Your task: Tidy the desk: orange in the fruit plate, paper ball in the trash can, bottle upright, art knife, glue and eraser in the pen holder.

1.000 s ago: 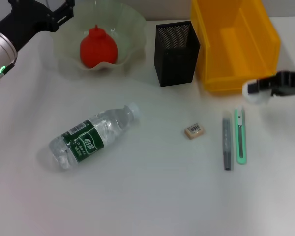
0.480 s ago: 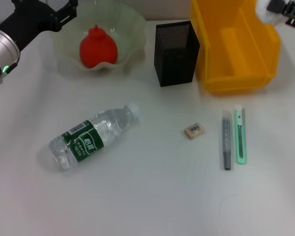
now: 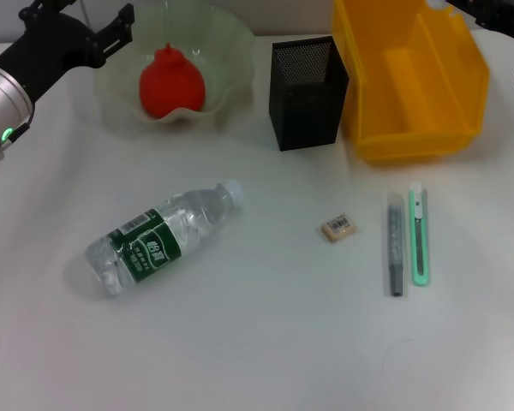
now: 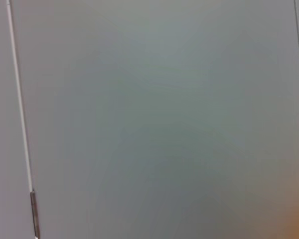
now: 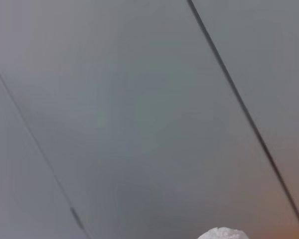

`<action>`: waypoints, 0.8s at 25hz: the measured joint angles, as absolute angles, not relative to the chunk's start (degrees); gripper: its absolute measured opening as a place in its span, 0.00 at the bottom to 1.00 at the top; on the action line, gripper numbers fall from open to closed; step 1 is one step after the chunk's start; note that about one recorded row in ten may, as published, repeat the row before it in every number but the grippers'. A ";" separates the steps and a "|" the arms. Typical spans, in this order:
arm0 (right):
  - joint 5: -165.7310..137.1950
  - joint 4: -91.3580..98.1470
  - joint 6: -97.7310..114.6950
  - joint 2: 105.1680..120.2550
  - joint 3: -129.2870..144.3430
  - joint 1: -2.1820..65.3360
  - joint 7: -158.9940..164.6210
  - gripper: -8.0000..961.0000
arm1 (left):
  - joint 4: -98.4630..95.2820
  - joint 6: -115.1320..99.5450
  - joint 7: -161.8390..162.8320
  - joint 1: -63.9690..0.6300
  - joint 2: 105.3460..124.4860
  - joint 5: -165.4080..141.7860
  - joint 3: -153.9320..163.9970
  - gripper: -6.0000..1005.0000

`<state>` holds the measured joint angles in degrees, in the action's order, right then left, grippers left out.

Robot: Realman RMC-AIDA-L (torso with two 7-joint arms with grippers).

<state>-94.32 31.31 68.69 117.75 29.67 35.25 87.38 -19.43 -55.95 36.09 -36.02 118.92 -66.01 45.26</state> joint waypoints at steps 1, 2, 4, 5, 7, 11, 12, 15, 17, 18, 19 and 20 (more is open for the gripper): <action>-94.31 31.31 67.65 117.96 29.67 35.59 86.56 0.53 | -19.35 -56.90 36.71 -35.10 118.99 -66.01 45.25 0.83; -94.30 31.27 66.25 118.20 29.68 35.98 85.75 0.53 | -19.35 -56.90 36.71 -35.10 118.99 -66.01 45.25 0.83; -94.28 31.20 64.02 118.42 29.70 36.63 85.03 0.52 | -19.33 -57.24 36.99 -34.75 119.00 -66.01 45.11 0.83; -94.28 31.14 63.22 118.46 29.73 36.85 84.96 0.52 | -19.28 -57.34 37.47 -34.20 119.00 -66.01 44.97 0.83; -94.28 31.05 61.45 118.49 29.81 37.38 84.88 0.52 | -19.16 -57.37 37.68 -34.11 119.00 -66.01 45.04 0.83; -94.43 30.37 59.57 118.49 29.97 38.33 84.04 0.52 | -19.00 -57.40 37.83 -34.06 119.00 -66.01 45.10 0.83; -94.47 30.04 59.28 118.48 30.00 38.62 83.67 0.52 | -18.71 -57.40 37.84 -33.97 118.96 -66.01 45.03 0.83; -94.59 29.24 58.02 118.36 30.36 39.25 83.21 0.52 | -18.71 -57.40 37.84 -33.97 118.96 -66.01 45.03 0.83; -94.61 29.14 57.67 118.35 30.72 39.33 83.16 0.52 | -18.65 -57.40 37.84 -33.92 118.99 -66.01 45.06 0.83; -94.61 29.14 57.67 118.35 30.72 39.33 83.16 0.53 | -18.65 -57.40 37.84 -33.92 118.99 -66.01 45.06 0.83; -94.62 29.12 57.58 118.35 30.84 39.34 83.14 0.53 | -18.65 -57.40 37.84 -33.92 118.99 -66.01 45.06 0.83; -94.62 29.11 57.54 118.34 30.85 39.37 83.13 0.53 | -18.65 -57.40 37.84 -33.92 118.99 -66.01 45.06 0.83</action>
<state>-94.62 29.11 57.54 118.34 30.85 39.37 83.13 -18.65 -57.40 37.84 -33.92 118.99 -66.01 45.06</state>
